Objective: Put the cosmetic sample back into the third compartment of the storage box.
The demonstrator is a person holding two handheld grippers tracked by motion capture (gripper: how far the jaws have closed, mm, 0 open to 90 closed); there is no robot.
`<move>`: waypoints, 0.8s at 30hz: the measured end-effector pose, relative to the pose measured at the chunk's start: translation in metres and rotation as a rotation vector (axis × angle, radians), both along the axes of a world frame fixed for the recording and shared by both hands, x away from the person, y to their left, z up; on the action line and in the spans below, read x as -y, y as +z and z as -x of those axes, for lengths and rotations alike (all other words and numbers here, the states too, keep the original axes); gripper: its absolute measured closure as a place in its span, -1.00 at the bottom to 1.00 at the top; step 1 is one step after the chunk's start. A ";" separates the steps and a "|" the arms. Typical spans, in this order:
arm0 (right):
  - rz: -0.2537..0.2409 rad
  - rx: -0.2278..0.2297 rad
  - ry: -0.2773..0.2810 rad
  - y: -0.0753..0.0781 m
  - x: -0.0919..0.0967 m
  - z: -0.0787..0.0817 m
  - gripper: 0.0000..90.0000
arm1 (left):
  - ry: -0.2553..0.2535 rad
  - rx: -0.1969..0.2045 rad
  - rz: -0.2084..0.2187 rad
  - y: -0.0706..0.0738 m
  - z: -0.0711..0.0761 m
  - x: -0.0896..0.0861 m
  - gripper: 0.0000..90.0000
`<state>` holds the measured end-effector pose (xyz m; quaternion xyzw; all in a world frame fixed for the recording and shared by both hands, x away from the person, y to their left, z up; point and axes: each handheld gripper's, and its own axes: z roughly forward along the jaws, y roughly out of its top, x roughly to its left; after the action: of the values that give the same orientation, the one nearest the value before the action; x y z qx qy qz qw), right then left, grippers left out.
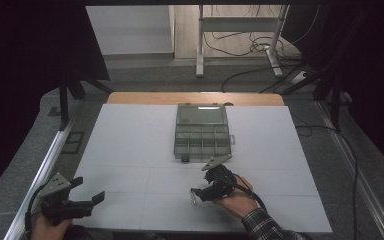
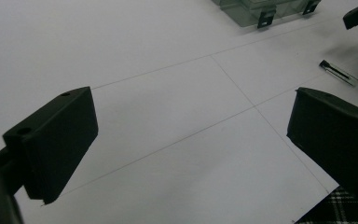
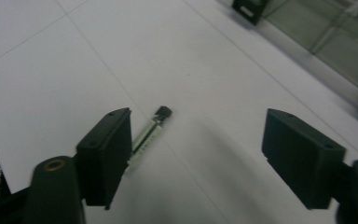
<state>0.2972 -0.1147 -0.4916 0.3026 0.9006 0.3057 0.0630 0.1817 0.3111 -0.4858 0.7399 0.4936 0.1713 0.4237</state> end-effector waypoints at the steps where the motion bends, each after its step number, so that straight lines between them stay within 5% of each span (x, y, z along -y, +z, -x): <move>1: 0.005 -0.012 0.006 -0.001 -0.002 0.000 -0.30 | 0.000 0.000 0.000 0.000 0.000 0.000 -0.96; 7: 0.024 -0.059 0.053 -0.012 -0.016 -0.001 -0.04 | -0.002 0.000 0.000 0.000 0.000 0.000 -0.96; 12: 0.076 -0.069 0.090 -0.020 -0.026 0.003 0.40 | -0.003 0.000 0.001 0.000 0.000 0.000 -0.96; 16: 0.133 -0.017 0.112 -0.021 -0.028 0.006 0.71 | -0.005 -0.002 0.001 0.000 0.000 0.000 -0.96; 24: 0.136 -0.003 0.107 -0.021 -0.027 0.008 0.79 | -0.010 -0.001 -0.003 0.000 0.000 0.000 -0.96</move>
<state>0.2896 -0.0874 -0.5126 0.2494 0.9342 0.2463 0.0657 0.1817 0.3107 -0.4856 0.7431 0.4897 0.1695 0.4234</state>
